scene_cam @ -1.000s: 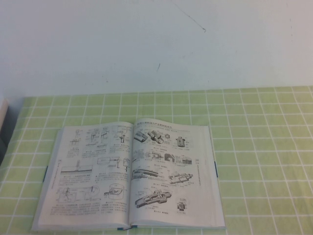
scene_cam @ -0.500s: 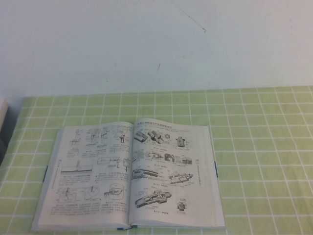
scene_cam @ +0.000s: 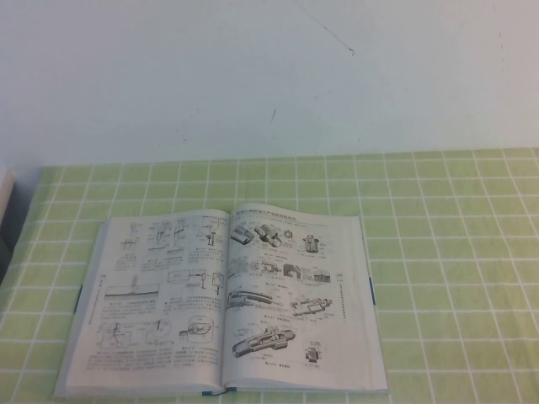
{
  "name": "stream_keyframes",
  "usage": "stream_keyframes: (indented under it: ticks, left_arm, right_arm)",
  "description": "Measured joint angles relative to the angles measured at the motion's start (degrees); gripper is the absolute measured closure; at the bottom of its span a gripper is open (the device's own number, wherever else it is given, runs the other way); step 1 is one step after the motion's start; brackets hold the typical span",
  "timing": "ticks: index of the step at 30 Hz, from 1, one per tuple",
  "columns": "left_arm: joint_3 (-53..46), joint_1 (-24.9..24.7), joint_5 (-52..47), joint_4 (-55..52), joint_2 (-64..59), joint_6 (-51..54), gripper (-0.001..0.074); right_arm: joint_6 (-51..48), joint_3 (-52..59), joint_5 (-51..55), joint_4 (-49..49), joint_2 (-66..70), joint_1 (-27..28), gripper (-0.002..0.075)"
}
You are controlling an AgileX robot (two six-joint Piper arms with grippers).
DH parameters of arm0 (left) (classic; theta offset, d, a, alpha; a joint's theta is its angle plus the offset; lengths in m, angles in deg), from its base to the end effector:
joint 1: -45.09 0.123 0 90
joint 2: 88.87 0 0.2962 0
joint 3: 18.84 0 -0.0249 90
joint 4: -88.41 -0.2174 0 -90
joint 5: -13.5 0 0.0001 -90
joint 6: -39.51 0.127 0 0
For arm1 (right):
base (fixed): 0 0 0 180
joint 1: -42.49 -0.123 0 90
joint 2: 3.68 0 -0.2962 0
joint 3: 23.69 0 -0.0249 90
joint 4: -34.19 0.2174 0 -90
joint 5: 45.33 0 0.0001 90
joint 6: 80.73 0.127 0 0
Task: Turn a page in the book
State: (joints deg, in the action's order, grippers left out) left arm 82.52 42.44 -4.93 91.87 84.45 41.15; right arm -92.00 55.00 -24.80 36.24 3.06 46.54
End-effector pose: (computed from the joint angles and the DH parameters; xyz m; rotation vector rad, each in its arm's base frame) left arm 0.0436 -0.0045 0.1698 0.0295 1.8105 -0.0705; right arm 0.0427 -0.0014 0.1649 -0.0944 1.8494 -0.1514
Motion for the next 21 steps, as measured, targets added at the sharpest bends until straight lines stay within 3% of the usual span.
stream_keyframes:
  ticks: [21]
  left_arm:
    - [0.0,0.0,0.1,1.8,0.0,0.0,0.0739]
  right_arm:
    - [0.0,0.0,0.0,0.0,0.0,0.0,0.0728]
